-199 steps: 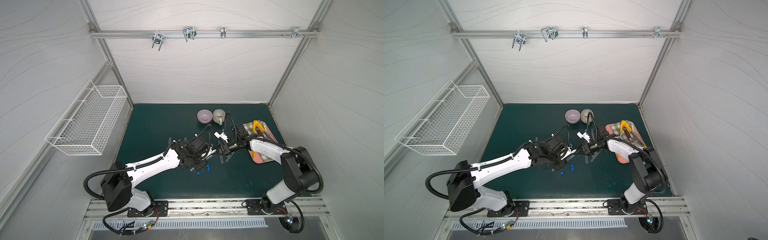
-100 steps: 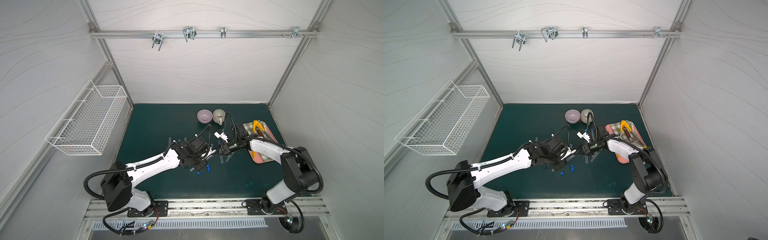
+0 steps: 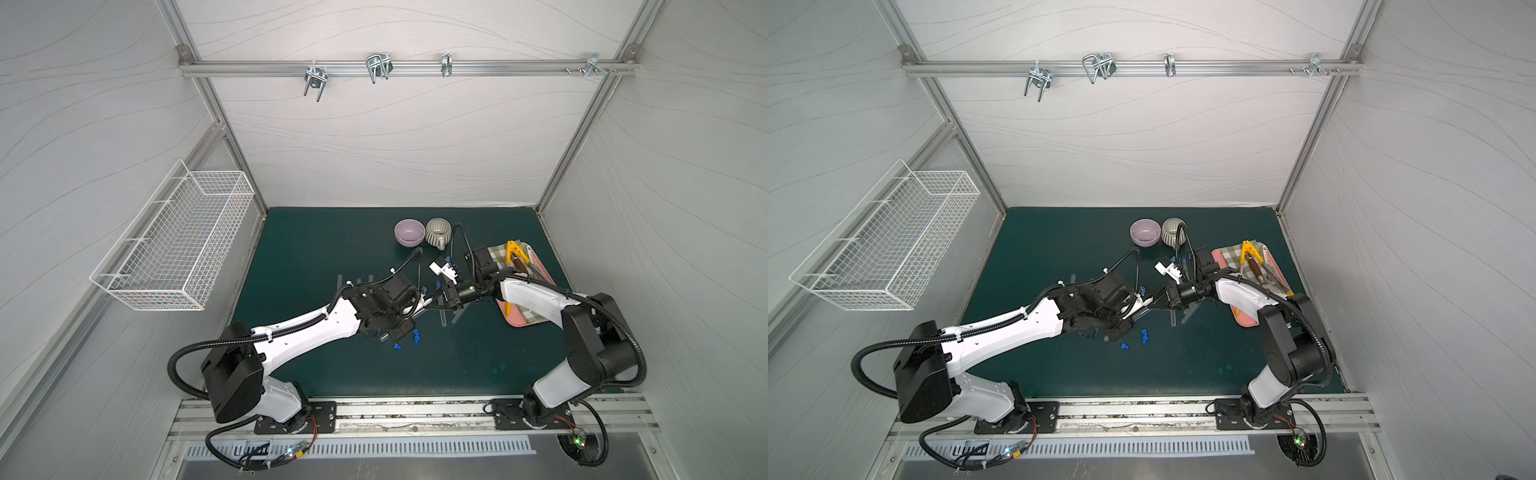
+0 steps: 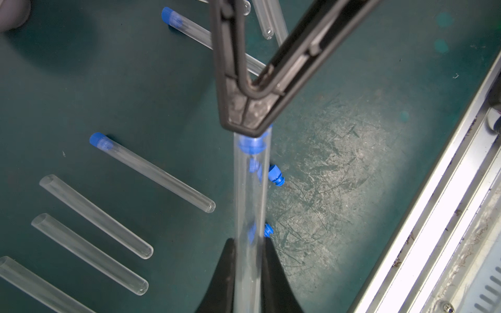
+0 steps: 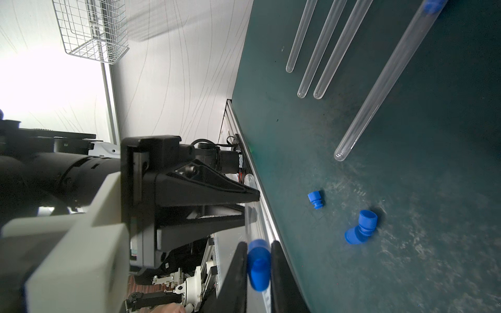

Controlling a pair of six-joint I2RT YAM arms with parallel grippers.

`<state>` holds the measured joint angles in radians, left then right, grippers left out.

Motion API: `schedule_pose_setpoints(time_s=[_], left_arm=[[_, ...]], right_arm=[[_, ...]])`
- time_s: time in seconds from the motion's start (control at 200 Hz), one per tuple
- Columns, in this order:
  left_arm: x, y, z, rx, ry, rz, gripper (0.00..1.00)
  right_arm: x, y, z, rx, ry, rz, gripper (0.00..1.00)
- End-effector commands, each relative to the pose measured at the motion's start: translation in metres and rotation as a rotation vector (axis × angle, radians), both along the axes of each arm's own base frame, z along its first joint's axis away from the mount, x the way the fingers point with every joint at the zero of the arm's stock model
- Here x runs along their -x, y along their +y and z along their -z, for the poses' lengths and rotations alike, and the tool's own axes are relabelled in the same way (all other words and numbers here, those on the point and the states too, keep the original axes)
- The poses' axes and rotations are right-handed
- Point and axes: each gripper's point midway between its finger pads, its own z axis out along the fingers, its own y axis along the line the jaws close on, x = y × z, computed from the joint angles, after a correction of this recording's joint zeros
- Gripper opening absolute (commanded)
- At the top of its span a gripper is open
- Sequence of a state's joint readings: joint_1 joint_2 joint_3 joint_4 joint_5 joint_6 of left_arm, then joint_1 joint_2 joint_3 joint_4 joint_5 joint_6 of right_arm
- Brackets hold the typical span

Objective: Remove stoppers from test tubes
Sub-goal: Open the stopper on the test tube.

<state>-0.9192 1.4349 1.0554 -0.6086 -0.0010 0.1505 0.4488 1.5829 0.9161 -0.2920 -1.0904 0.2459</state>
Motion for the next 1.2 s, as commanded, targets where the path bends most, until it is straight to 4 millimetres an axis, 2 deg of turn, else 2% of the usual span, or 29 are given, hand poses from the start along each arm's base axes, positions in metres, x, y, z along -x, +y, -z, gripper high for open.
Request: schedule_pose_setpoints(time_s=[0.0,0.225,0.585,0.865,1.196], left_arm=[[-0.004,0.001,0.001,-0.018,-0.030,0.005,0.00],[-0.005,0.003,0.005,-0.048,-0.037,0.004,0.00],[-0.003,0.003,0.009,-0.075,-0.048,0.016,0.00],[-0.003,0.003,0.009,-0.078,-0.054,0.018,0.00],[-0.003,0.003,0.009,-0.083,-0.057,0.022,0.00]], right_arm=[[0.005,-0.005,-0.010,-0.032,-0.004,-0.010,0.08],[-0.001,-0.011,-0.006,0.024,-0.029,0.014,0.07],[-0.005,-0.014,-0.021,-0.046,-0.027,0.033,0.08],[-0.008,-0.023,-0.005,0.077,-0.054,0.057,0.07],[-0.011,-0.025,-0.003,0.100,-0.064,0.065,0.07]])
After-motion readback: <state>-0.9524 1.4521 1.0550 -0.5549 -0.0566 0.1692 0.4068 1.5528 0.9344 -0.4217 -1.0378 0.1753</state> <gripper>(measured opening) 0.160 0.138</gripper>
